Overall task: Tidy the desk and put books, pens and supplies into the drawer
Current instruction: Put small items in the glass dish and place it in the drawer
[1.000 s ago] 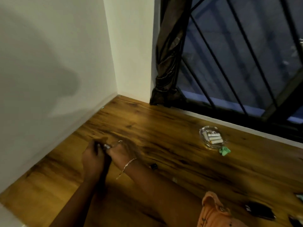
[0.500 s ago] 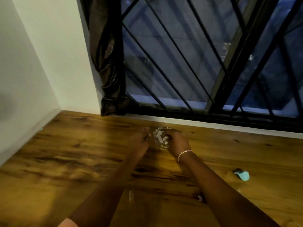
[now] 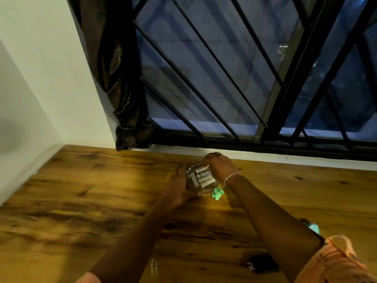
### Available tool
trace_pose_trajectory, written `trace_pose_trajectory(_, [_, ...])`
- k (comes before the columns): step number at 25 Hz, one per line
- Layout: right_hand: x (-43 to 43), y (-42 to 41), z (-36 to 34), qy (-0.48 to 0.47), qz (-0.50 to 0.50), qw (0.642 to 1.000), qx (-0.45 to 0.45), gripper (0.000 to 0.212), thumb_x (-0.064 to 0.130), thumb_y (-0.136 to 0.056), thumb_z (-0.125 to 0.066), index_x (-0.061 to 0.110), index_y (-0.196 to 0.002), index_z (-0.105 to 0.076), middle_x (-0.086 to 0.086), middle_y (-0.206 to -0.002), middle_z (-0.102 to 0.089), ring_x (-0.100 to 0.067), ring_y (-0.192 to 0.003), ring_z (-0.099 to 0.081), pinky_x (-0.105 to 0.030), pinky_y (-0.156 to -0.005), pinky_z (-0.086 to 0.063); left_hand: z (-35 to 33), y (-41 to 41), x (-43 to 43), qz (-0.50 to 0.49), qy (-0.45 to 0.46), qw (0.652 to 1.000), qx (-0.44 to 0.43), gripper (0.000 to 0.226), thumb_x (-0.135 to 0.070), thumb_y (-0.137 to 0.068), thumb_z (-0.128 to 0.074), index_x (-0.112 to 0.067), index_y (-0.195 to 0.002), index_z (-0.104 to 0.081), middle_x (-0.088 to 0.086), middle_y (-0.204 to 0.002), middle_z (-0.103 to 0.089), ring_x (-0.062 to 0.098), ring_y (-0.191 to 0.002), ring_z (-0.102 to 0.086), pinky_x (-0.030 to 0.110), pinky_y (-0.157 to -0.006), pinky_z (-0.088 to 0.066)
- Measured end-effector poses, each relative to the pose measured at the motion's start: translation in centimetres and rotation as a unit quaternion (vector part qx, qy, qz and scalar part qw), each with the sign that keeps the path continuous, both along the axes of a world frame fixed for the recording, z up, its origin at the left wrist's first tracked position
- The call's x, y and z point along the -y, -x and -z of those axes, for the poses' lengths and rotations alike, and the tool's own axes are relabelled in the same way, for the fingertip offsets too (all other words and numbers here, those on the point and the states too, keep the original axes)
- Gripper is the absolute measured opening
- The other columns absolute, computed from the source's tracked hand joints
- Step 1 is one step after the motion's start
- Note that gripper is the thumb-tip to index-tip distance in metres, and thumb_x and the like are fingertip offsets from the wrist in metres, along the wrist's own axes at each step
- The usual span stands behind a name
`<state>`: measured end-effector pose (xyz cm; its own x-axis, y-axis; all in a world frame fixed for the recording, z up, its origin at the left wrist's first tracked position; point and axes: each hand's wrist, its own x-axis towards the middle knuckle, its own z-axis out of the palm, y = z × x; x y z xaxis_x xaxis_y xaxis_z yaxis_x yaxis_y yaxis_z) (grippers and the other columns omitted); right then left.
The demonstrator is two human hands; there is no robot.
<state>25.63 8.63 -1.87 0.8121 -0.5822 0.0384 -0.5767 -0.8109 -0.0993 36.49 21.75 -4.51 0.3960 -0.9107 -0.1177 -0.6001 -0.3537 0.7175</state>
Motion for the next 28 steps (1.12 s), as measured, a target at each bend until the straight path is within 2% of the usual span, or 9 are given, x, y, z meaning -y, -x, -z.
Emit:
trace_pose_trajectory(3, [0.1,0.8,0.1,-0.059,-0.002,0.998,0.03,0.041,0.005,-0.085,-0.054,0.016,-0.124,-0.057,-0.011,-0.129,-0.056,-0.028,-0.118,-0.052,-0.032,-0.099,-0.042,0.4,0.7,1.1,0.011,-0.015,1.0,0.021,0.112,-0.036,-0.062,-0.083,-0.013,-0.146,-0.013,0.01,-0.149,-0.03,0.029,-0.135,-0.033,0.046,-0.11,-0.033])
trace_pose_trajectory(5, [-0.2,1.6,-0.3,-0.126,0.004,0.991,0.053,0.048,0.011,-0.087,-0.056,0.016,-0.134,-0.047,-0.013,-0.135,-0.051,-0.029,-0.121,-0.05,-0.03,-0.1,-0.039,0.5,1.1,1.7,0.013,-0.014,0.999,0.027,0.111,-0.035,-0.061,-0.083,-0.013,-0.146,-0.014,0.01,-0.148,-0.03,0.029,-0.134,-0.032,0.046,-0.11,-0.033])
trace_pose_trajectory(8, [-1.0,2.1,-0.9,-0.228,-0.004,0.974,0.016,0.079,0.026,-0.077,-0.072,0.015,-0.143,-0.029,-0.011,-0.142,-0.041,-0.027,-0.126,-0.043,-0.028,-0.101,-0.037,0.7,1.2,2.1,0.014,-0.012,1.0,0.023,0.111,-0.034,-0.06,-0.084,-0.014,-0.145,-0.017,0.01,-0.148,-0.03,0.031,-0.133,-0.034,0.046,-0.108,-0.035])
trace_pose_trajectory(12, [-0.9,1.6,-0.5,-0.217,-0.01,0.974,-0.066,0.117,0.038,-0.06,-0.083,0.017,-0.149,-0.009,-0.011,-0.152,-0.021,-0.028,-0.139,-0.024,-0.037,-0.114,-0.027,0.4,1.0,1.9,0.0,0.0,1.0,-0.003,0.101,-0.027,-0.06,-0.084,-0.015,-0.142,-0.026,0.01,-0.141,-0.041,0.03,-0.128,-0.041,0.044,-0.105,-0.038])
trace_pose_trajectory(17, [-2.2,1.1,-1.7,-0.174,-0.026,0.983,-0.051,0.111,0.032,-0.068,-0.078,0.012,-0.148,-0.004,-0.011,-0.155,-0.014,-0.027,-0.141,-0.019,-0.034,-0.115,-0.024,-1.2,-0.4,0.1,0.019,0.024,0.999,-0.023,0.121,-0.046,-0.039,-0.088,-0.02,-0.14,-0.027,0.004,-0.137,-0.046,0.025,-0.127,-0.044,0.049,-0.102,-0.042])
trace_pose_trajectory(20, [-4.2,0.9,-3.2,-0.139,-0.038,0.989,-0.04,0.109,0.037,-0.068,-0.077,0.014,-0.148,-0.007,-0.009,-0.153,-0.019,-0.028,-0.137,-0.025,-0.034,-0.113,-0.027,-3.2,-0.9,-2.0,0.048,0.03,0.998,0.014,0.111,-0.028,-0.054,-0.088,-0.016,-0.144,-0.024,0.004,-0.141,-0.04,0.023,-0.127,-0.042,0.036,-0.104,-0.039])
trace_pose_trajectory(23, [-7.6,0.8,-3.8,-0.12,-0.046,0.992,-0.016,0.108,0.041,-0.06,-0.08,0.014,-0.146,-0.02,-0.011,-0.145,-0.03,-0.029,-0.131,-0.034,-0.035,-0.109,-0.033,-4.6,-1.5,-5.2,0.067,0.046,0.996,0.039,0.101,-0.017,-0.059,-0.085,-0.014,-0.142,-0.028,0.009,-0.139,-0.042,0.023,-0.124,-0.045,0.024,-0.094,-0.037])
trace_pose_trajectory(26, [-11.7,1.2,-3.7,-0.119,-0.045,0.992,0.01,0.102,0.043,-0.057,-0.08,0.017,-0.142,-0.03,-0.011,-0.139,-0.035,-0.03,-0.126,-0.037,-0.037,-0.105,-0.036,-5.1,-1.4,-9.3,0.086,0.045,0.994,0.039,0.098,-0.018,-0.053,-0.089,-0.011,-0.136,-0.037,0.01,-0.134,-0.046,0.024,-0.12,-0.049,0.028,-0.095,-0.043])
trace_pose_trajectory(28, [-14.7,1.7,-3.8,-0.127,-0.05,0.991,0.009,0.103,0.043,-0.061,-0.08,0.017,-0.144,-0.024,-0.01,-0.141,-0.031,-0.03,-0.129,-0.033,-0.035,-0.107,-0.034,-5.3,-1.0,-12.3,0.092,0.034,0.994,0.044,0.104,-0.021,-0.053,-0.089,-0.01,-0.139,-0.032,0.009,-0.138,-0.041,0.023,-0.122,-0.047,0.033,-0.1,-0.044])
